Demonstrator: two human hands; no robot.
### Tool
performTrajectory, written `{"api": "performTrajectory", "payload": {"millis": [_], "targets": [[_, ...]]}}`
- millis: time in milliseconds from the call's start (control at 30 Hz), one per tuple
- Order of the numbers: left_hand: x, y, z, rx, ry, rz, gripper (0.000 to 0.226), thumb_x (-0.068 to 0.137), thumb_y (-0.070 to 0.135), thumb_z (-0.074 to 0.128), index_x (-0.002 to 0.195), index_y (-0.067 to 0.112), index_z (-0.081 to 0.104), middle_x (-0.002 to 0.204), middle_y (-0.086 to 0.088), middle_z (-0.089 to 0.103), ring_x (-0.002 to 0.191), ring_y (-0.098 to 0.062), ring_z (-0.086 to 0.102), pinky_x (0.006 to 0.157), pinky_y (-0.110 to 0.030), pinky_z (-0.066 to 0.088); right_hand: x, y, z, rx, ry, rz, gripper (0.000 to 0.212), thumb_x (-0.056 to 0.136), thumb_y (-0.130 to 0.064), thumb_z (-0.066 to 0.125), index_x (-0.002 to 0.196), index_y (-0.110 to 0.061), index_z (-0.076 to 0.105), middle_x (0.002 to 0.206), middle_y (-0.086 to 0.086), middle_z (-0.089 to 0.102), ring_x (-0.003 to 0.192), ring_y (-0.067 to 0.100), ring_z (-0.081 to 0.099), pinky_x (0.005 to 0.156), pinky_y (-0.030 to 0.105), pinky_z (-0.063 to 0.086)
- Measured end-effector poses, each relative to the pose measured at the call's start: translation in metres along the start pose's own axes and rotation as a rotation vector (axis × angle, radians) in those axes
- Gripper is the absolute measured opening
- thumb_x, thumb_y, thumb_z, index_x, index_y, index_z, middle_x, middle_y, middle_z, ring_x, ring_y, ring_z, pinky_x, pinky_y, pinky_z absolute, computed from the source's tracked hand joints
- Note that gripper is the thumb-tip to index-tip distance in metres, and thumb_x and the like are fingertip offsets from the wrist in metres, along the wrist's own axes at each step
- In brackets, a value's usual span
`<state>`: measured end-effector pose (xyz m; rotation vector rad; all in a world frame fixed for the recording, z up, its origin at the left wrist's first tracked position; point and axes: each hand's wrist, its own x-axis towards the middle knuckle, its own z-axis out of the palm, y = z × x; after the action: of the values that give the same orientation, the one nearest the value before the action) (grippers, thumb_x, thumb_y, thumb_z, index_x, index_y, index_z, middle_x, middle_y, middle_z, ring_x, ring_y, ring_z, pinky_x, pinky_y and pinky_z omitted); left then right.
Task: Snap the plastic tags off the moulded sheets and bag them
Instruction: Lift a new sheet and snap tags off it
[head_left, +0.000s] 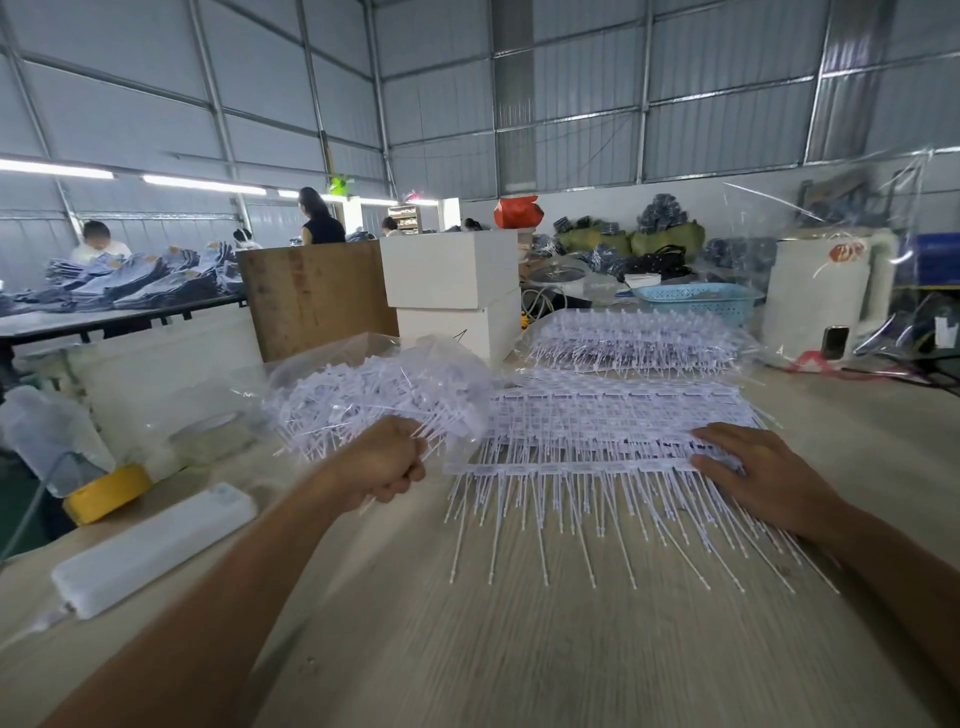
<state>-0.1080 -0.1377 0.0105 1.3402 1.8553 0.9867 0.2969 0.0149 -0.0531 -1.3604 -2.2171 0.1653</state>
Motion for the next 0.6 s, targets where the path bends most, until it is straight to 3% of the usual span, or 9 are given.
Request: {"api": "performTrajectory", "payload": {"millis": [133,200,233,300,400,433,467,533,600], "targets": [[0.028,0.018,0.009,-0.187,-0.002,-0.118,0.024,0.102,0.002,0.033,0.082,0.013,0.040,0.063,-0.009,0.047,0.038,-0.009,0.028,0.033,-0.014,0.017,0.000,-0.002,-0.001,-0.003,-0.002,-0.005,0.064,0.088,-0.057,0.047,0.140,-0.021,0.060,0.147,0.005,0.055,0.139,0.027,0.046,0.117,0.048,0.033],[0.036,0.024,0.013,-0.333,0.026,-0.149,0.024,0.100,-0.002,0.027,0.094,0.014,0.044,0.067,-0.009,0.046,0.038,-0.008,0.028,0.032,-0.014,0.018,0.000,-0.001,-0.001,-0.003,-0.002,-0.004,0.062,0.090,-0.056,0.049,0.140,-0.021,0.060,0.147,0.005,0.055,0.139,0.027,0.046,0.117,0.047,0.033],[0.040,0.026,0.014,-0.359,0.075,-0.119,0.032,0.099,-0.004,0.025,0.110,0.017,0.046,0.069,-0.010,0.047,0.040,-0.008,0.029,0.032,-0.016,0.019,0.000,-0.001,-0.001,-0.003,-0.006,-0.002,0.059,0.092,-0.054,0.051,0.140,-0.021,0.060,0.147,0.005,0.055,0.139,0.026,0.045,0.117,0.047,0.033],[0.047,0.028,0.014,-0.295,0.212,0.065,0.061,0.102,-0.003,0.027,0.147,0.037,0.032,0.075,-0.016,0.054,0.042,-0.009,0.034,0.034,-0.019,0.023,0.001,0.000,0.000,-0.007,-0.007,-0.003,0.053,0.095,-0.049,0.055,0.141,-0.022,0.059,0.148,0.004,0.054,0.140,0.025,0.044,0.117,0.046,0.033],[0.052,0.033,0.010,-0.111,0.400,0.271,0.074,0.104,0.005,0.037,0.155,0.052,0.009,0.114,-0.026,0.064,0.053,-0.017,0.055,0.034,-0.021,0.033,0.004,0.004,0.002,-0.007,0.002,-0.008,0.050,0.097,-0.046,0.058,0.141,-0.023,0.058,0.149,0.003,0.053,0.141,0.024,0.043,0.117,0.046,0.032],[0.056,0.032,0.010,-0.138,0.421,0.256,0.073,0.105,0.009,0.038,0.156,0.049,0.006,0.113,-0.024,0.064,0.055,-0.017,0.058,0.033,-0.021,0.034,0.005,0.005,0.003,-0.011,0.004,-0.004,0.050,0.096,-0.046,0.058,0.141,-0.023,0.058,0.149,0.003,0.053,0.141,0.024,0.043,0.117,0.046,0.032],[0.057,0.030,0.012,-0.207,0.430,0.187,0.070,0.105,0.010,0.038,0.158,0.040,0.005,0.100,-0.020,0.064,0.050,-0.015,0.054,0.033,-0.021,0.032,0.005,0.006,0.003,-0.013,0.005,0.000,0.051,0.096,-0.048,0.057,0.141,-0.023,0.058,0.149,0.003,0.053,0.141,0.024,0.043,0.117,0.046,0.033],[0.059,0.016,0.017,-0.385,0.400,-0.009,0.053,0.103,0.002,0.035,0.152,0.010,0.020,0.072,-0.012,0.057,0.041,-0.012,0.039,0.033,-0.017,0.025,0.006,0.005,0.003,-0.005,-0.004,0.005,0.057,0.094,-0.054,0.052,0.141,-0.023,0.058,0.148,0.002,0.054,0.140,0.024,0.044,0.117,0.047,0.033],[0.059,0.002,0.023,-0.399,0.288,-0.106,0.023,0.102,-0.002,0.030,0.120,0.003,0.044,0.054,-0.008,0.053,0.036,-0.011,0.032,0.034,-0.013,0.020,0.006,0.005,0.003,0.007,-0.003,-0.004,0.066,0.088,-0.061,0.046,0.140,-0.023,0.059,0.147,0.002,0.055,0.139,0.024,0.046,0.116,0.047,0.035]]}}
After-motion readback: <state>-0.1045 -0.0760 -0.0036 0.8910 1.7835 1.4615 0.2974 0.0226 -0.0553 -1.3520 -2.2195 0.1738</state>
